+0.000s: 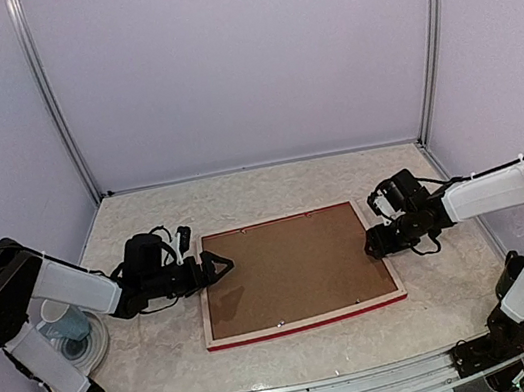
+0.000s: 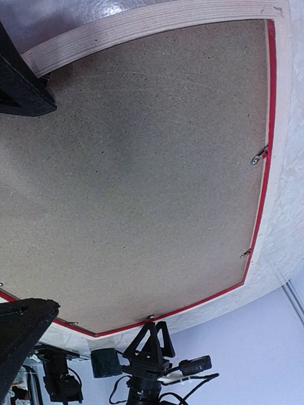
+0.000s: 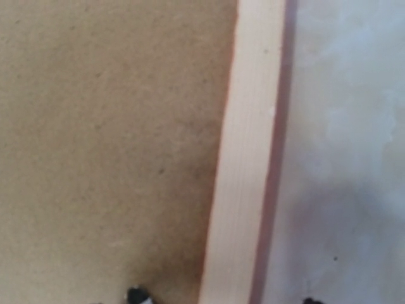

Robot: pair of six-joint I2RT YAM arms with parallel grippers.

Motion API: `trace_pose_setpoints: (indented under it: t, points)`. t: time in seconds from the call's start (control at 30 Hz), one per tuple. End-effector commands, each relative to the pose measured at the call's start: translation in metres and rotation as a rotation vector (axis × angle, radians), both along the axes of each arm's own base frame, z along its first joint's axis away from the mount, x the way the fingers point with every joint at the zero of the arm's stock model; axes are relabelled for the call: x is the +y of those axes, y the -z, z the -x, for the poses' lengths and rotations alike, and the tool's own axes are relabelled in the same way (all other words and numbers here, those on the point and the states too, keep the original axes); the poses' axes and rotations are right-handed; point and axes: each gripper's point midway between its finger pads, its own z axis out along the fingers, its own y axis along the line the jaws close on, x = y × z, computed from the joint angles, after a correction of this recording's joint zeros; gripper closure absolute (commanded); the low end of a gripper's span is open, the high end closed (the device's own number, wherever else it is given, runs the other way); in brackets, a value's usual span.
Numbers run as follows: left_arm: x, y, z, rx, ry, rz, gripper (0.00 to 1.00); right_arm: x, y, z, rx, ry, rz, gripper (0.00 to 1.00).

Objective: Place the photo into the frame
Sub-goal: Press the fastener onto the backboard.

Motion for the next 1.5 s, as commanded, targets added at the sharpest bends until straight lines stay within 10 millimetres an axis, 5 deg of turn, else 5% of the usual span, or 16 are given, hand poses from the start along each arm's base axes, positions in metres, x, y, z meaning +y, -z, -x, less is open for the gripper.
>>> trace_pose_setpoints:
  t: [0.0,0.4,0.7,1.47]
  points:
    - [0.007,0.024,0.008,0.092,-0.003,-0.044,0.01,-0.004,-0.004,-0.011,-0.027,0.02,0.021,0.34]
    - [0.009,0.027,0.007,0.099,-0.006,-0.047,0.01,-0.004,0.006,-0.014,-0.008,0.02,0.042,0.39]
    - [0.009,0.029,0.006,0.11,-0.008,-0.048,0.01,-0.006,0.009,-0.012,-0.007,0.026,0.044,0.57]
    - [0.015,0.028,0.004,0.104,-0.033,-0.06,0.01,-0.016,0.026,-0.004,0.08,0.089,0.09,0.67]
